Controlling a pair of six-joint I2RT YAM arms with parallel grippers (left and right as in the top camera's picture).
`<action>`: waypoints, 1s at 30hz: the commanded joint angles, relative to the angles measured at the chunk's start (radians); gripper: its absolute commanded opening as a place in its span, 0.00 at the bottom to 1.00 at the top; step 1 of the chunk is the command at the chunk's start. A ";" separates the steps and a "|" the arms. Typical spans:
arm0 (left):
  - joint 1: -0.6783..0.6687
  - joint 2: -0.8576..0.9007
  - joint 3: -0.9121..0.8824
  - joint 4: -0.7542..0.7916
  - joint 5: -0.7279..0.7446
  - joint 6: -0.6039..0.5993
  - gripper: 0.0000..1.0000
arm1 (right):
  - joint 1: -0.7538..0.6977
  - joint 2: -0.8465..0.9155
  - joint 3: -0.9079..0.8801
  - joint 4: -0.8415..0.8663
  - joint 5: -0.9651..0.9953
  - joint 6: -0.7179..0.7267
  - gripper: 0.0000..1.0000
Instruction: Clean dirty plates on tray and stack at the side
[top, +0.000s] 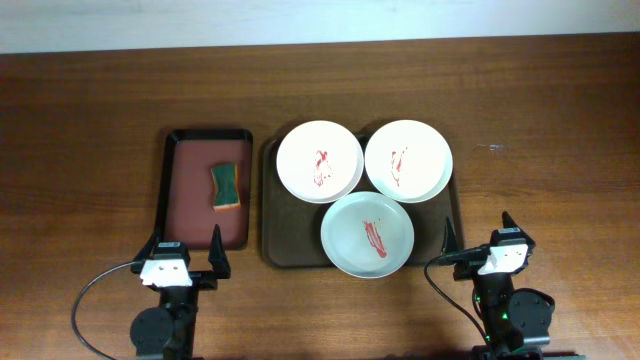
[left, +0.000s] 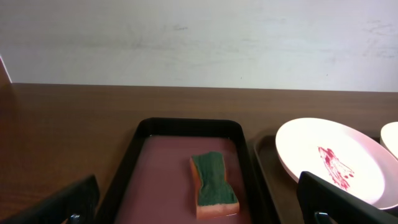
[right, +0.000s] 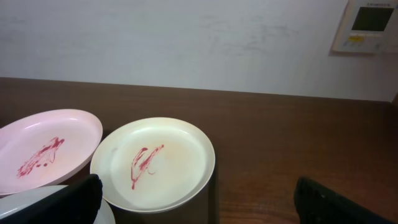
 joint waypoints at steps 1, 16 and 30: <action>0.003 -0.004 -0.003 -0.002 0.014 0.023 1.00 | -0.005 -0.005 -0.005 -0.003 -0.013 -0.006 0.99; 0.003 -0.004 -0.003 0.041 0.004 0.023 1.00 | -0.005 -0.005 -0.005 -0.003 0.085 -0.056 0.99; 0.003 0.034 0.142 -0.170 0.011 0.023 0.99 | -0.004 -0.002 0.018 -0.055 0.011 0.055 0.99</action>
